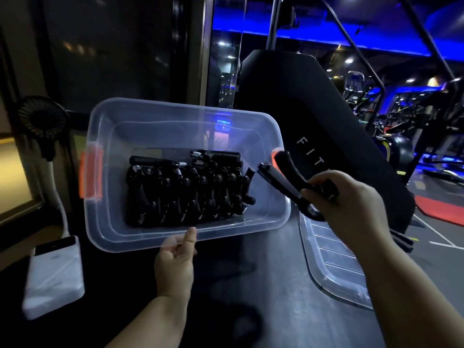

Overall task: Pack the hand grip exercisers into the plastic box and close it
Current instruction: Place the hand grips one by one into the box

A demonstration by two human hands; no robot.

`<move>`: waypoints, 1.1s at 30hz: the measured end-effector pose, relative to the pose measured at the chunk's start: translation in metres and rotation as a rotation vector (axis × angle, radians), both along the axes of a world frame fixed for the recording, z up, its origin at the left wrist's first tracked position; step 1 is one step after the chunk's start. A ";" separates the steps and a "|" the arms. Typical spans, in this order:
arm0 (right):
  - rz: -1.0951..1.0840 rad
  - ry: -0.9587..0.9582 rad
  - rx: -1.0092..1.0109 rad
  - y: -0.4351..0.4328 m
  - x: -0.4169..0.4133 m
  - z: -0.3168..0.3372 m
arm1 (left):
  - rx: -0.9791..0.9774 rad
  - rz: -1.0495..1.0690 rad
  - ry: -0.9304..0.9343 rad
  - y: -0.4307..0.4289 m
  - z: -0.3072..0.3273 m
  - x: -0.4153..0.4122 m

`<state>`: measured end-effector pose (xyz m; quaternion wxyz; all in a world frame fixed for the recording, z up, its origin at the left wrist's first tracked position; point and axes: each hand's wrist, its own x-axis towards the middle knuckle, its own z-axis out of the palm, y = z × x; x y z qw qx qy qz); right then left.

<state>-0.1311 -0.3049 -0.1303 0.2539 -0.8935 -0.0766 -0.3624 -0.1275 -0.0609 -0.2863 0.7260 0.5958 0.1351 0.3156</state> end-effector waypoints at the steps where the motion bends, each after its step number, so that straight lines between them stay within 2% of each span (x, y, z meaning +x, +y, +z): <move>1: 0.032 -0.010 -0.008 0.010 0.003 0.003 | -0.003 0.009 0.000 0.000 0.000 0.000; 4: 0.103 -0.008 -0.055 0.042 0.017 0.007 | -0.062 0.038 0.009 -0.001 0.004 -0.001; 7: 0.166 0.021 -0.118 0.072 0.035 0.008 | -0.042 0.044 0.021 -0.001 0.006 -0.002; 13: 0.215 0.083 -0.266 0.131 0.070 0.010 | -0.050 0.072 0.015 0.005 0.005 -0.001; 18: 0.237 0.048 -0.337 0.171 0.099 0.010 | -0.046 0.027 -0.027 0.008 0.004 0.000; 26: 0.288 -0.024 -0.418 0.229 0.133 0.016 | -0.174 -0.042 -0.099 0.005 0.006 -0.003; 30: 0.299 0.004 -0.454 0.253 0.148 0.009 | -0.214 -0.056 -0.138 0.006 0.009 -0.005; 33: 0.290 0.065 -0.406 0.265 0.157 0.003 | -0.272 -0.120 -0.131 0.009 0.008 -0.006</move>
